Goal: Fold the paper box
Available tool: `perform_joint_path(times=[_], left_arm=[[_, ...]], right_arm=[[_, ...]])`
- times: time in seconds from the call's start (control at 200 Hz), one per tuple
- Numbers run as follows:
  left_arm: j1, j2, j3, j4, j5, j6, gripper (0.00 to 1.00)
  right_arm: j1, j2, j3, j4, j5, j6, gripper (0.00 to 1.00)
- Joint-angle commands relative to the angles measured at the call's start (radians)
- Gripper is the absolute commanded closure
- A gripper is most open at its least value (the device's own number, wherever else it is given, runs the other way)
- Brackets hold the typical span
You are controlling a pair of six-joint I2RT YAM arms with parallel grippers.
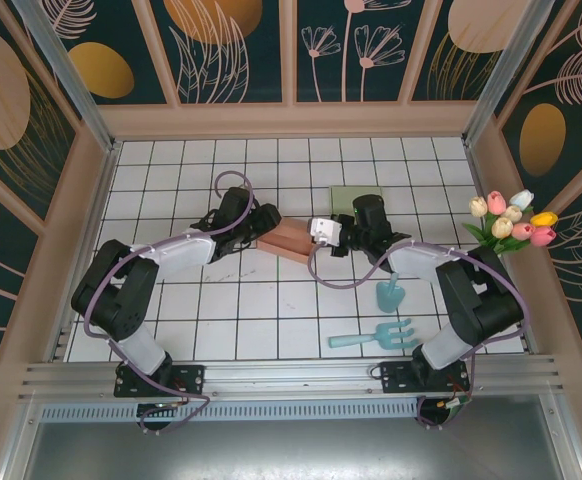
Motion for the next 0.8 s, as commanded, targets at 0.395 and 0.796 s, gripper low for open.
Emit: perform_joint_path(times=[0.395, 0.796], left_arm=[[-0.025, -0.011, -0.13, -0.037, -0.113, 0.078, 0.42], [-0.025, -0.024, -0.148, -0.011, -0.121, 0.072, 0.41]], right_arm=[[0.065, -0.186, -0.08, -0.079, 0.193, 0.068, 0.67], [0.163, -0.482, -0.191, -0.026, 0.252, 0.516, 0.57]])
